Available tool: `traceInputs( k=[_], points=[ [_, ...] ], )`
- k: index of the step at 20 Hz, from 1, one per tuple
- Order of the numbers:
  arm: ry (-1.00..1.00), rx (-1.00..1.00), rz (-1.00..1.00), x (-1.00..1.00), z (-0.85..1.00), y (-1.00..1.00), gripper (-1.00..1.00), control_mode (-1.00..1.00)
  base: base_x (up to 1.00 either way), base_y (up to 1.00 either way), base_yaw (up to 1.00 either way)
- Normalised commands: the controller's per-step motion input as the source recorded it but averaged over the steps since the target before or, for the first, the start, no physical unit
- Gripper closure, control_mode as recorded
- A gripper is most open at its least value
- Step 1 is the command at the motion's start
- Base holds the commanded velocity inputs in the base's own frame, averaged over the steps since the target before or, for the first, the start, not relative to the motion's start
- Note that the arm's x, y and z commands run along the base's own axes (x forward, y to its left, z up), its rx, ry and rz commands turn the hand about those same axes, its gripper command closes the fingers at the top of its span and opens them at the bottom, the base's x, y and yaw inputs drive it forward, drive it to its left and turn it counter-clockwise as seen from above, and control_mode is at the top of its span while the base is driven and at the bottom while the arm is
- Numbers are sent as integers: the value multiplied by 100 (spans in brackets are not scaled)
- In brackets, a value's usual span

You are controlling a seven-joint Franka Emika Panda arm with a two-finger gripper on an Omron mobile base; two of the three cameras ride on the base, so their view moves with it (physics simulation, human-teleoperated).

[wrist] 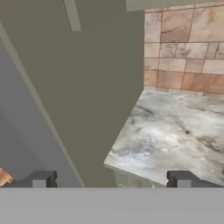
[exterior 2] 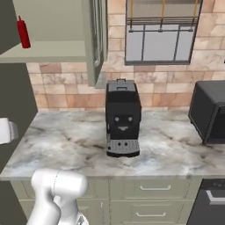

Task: Collect the turmeric, ketchup, and shaker from the cabinet and place them next to the stove.

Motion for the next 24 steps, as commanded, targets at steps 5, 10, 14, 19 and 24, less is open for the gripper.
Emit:
traceInputs(
  k=[5, 10, 14, 19, 24],
  points=[
    [0, 0, 0, 0, 0, 0, -100, 100, 39, 46, -11],
    [0, 0, 0, 0, 0, 0, -100, 100, 70, 9, 0],
    [0, 0, 0, 0, 0, 0, -100, 100, 90, 30, 13],
    [0, 0, 0, 0, 0, 0, -100, 100, 97, 15, 29],
    [-4, 4, 4, 22, 9, 0, -100, -100, 53, 4, 16]
  ],
)
